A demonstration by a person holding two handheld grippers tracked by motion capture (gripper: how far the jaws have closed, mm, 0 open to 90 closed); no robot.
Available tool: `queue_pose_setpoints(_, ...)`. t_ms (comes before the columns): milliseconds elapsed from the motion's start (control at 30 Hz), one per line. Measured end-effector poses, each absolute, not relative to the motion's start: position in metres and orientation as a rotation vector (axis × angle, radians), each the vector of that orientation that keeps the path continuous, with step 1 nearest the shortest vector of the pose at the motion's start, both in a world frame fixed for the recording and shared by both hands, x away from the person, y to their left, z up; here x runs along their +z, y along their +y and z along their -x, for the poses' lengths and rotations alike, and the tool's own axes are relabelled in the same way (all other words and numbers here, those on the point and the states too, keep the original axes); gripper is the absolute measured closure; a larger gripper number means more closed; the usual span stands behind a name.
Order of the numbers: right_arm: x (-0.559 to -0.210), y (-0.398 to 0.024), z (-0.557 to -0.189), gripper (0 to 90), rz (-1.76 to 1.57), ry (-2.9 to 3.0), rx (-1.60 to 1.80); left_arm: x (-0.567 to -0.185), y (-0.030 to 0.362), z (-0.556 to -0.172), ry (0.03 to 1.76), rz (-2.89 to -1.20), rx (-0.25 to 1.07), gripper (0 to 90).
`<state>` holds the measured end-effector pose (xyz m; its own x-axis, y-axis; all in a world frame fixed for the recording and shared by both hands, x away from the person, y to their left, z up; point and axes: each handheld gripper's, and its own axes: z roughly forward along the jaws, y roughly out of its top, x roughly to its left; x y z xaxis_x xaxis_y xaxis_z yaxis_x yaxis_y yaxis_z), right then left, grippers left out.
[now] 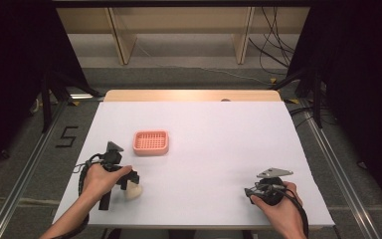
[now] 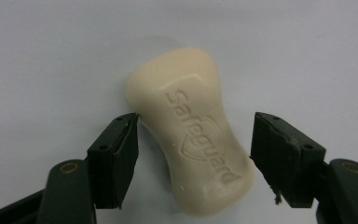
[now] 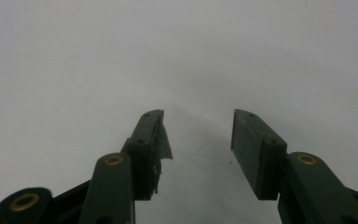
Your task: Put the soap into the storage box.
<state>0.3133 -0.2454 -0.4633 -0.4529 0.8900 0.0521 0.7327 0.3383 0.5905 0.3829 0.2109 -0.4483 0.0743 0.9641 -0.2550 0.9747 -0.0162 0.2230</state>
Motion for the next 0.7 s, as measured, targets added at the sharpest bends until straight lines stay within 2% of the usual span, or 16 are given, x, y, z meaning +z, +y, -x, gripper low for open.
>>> queue_pose_setpoints(200,-0.464,-0.246,-0.313,53.8,-1.457,2.327,0.8,-0.453,0.21,-0.385,1.927,-2.072,-0.069,30.9)
queue_pose_setpoints(267,-0.464,-0.245,-0.313,53.7,-1.458,2.327,0.801,-0.456,0.207,-0.385,1.943,-2.028,-0.044,30.9)
queue_pose_setpoints(333,-0.464,-0.246,-0.314,53.6,-1.459,2.335,0.803,-0.456,0.208,-0.386,1.93,-2.076,-0.058,30.9)
queue_pose_setpoints(400,-0.464,-0.246,-0.314,53.5,-1.455,2.338,0.803,-0.458,0.206,-0.387,1.942,-2.05,-0.047,31.2)
queue_pose_setpoints(700,-0.465,-0.246,-0.314,53.0,-1.454,2.344,0.801,-0.461,0.204,-0.389,1.896,-2.166,-0.048,39.0)
